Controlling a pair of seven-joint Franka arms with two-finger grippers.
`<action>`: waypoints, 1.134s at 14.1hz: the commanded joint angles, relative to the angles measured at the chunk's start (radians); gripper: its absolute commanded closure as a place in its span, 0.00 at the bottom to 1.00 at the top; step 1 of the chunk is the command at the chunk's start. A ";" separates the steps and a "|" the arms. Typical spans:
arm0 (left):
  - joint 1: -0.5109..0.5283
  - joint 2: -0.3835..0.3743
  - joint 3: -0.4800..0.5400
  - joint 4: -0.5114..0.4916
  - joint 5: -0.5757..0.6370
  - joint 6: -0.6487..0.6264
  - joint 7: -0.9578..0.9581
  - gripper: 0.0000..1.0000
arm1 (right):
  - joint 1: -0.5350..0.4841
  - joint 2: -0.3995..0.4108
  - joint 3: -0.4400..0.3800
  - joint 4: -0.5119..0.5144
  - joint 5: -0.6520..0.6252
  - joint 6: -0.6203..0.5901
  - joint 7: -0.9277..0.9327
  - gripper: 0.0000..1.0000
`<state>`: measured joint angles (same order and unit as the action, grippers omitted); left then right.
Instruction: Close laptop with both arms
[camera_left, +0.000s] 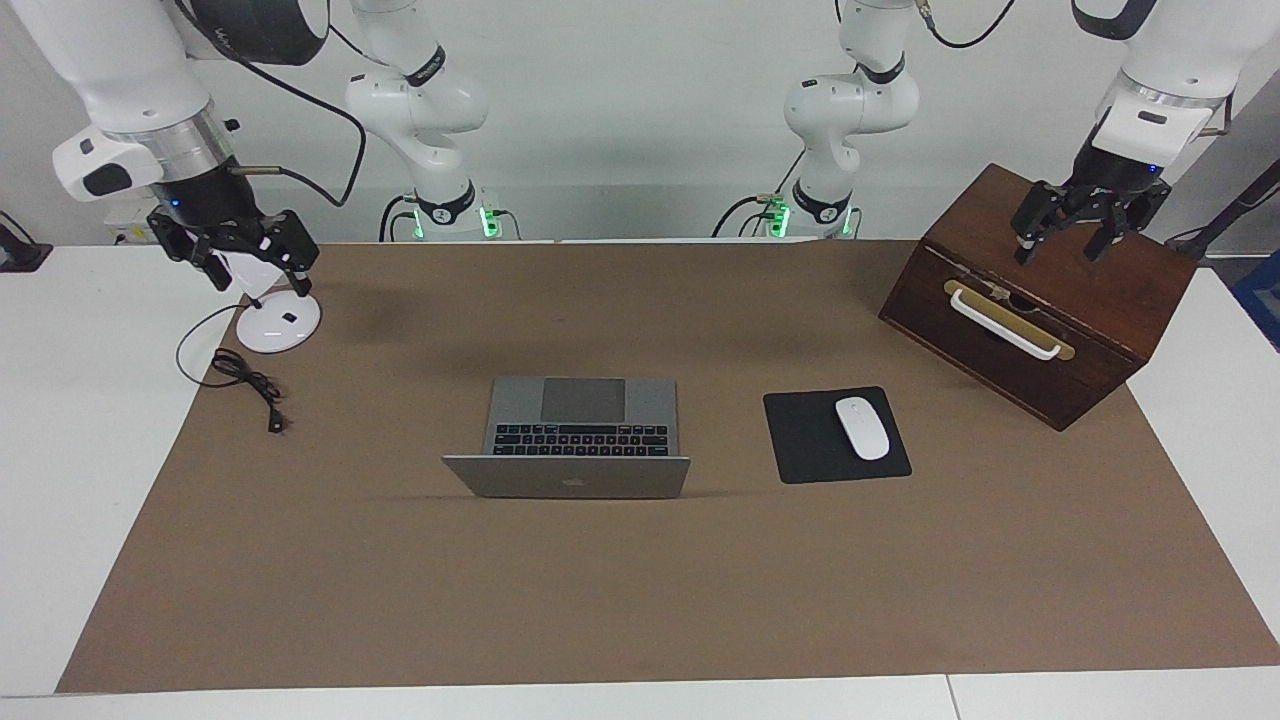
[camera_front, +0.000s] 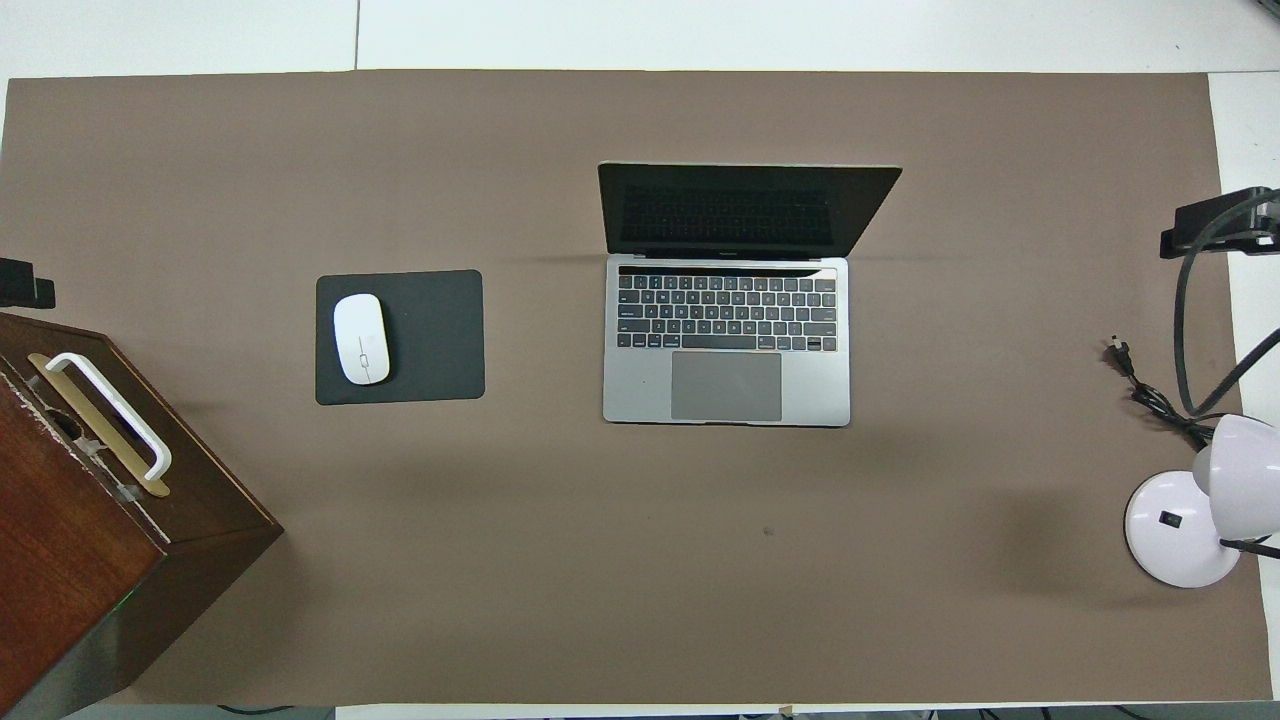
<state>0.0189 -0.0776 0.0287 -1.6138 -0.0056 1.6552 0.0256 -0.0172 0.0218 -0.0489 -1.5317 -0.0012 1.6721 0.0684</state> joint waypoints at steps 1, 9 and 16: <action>-0.002 -0.008 0.007 -0.017 0.003 0.017 -0.027 0.92 | -0.013 0.006 0.001 -0.024 0.001 0.106 0.002 0.00; -0.013 -0.008 -0.001 -0.029 -0.001 0.095 -0.012 1.00 | -0.035 0.275 0.003 0.233 -0.008 0.150 -0.001 0.03; -0.172 -0.103 -0.006 -0.260 -0.039 0.299 0.024 1.00 | -0.035 0.532 0.015 0.490 -0.011 0.344 -0.030 0.22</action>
<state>-0.1040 -0.1010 0.0100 -1.7462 -0.0246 1.8649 0.0289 -0.0410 0.4836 -0.0486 -1.1288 -0.0012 1.9635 0.0601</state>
